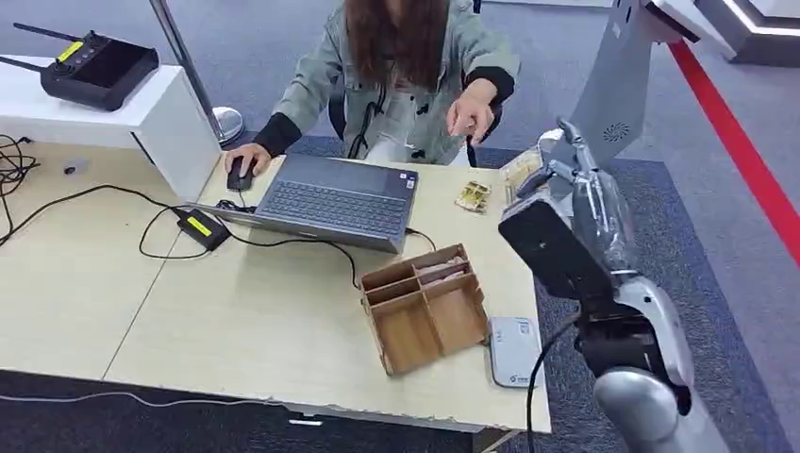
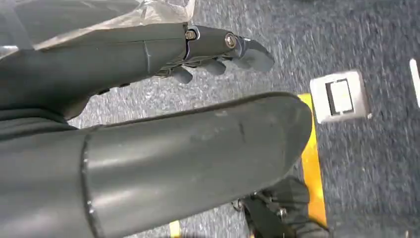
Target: Pass the card to the sensor for recognition and then transmit it.
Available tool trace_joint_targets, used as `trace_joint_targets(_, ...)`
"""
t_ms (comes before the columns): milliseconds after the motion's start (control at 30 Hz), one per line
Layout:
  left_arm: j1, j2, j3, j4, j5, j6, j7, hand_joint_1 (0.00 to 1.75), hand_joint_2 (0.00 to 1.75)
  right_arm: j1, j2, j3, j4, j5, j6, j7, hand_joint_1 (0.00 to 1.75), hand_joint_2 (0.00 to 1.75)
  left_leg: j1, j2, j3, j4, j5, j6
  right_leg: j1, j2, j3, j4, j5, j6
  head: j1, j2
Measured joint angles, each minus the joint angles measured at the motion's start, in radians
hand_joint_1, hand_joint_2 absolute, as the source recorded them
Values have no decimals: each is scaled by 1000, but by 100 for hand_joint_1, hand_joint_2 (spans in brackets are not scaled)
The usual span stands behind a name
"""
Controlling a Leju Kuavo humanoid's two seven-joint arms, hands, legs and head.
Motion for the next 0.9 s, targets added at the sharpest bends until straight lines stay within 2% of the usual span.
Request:
trace_joint_targets(167,-10,-23,-29,0,-1,-8,20,0,0,-102,21,-2,39,-8,-39,-15,166,175,1,-2,0,0,1,-1,1,-1,0,1,0,-1,0,0)
trace_joint_targets(367,-20,-41,-70,0,-1,-21,39,0,0,-170,82,14,166,3,-87,-45,175,175,3,-3,-1,0,2,-2,2,-2,0,2,1,-1,0,0)
trace_joint_targets(533,-24,-51,-99,0,-1,-31,45,0,0,-202,147,32,297,-15,-133,-87,175,175,3,-4,-1,0,2,-3,3,-3,0,2,0,-2,0,0)
trace_joint_targets(900,-25,-62,-138,0,-1,-39,45,0,0,-217,268,67,543,-50,-185,-154,175,175,3,-4,-1,0,2,-3,3,-5,-1,2,0,-2,0,0)
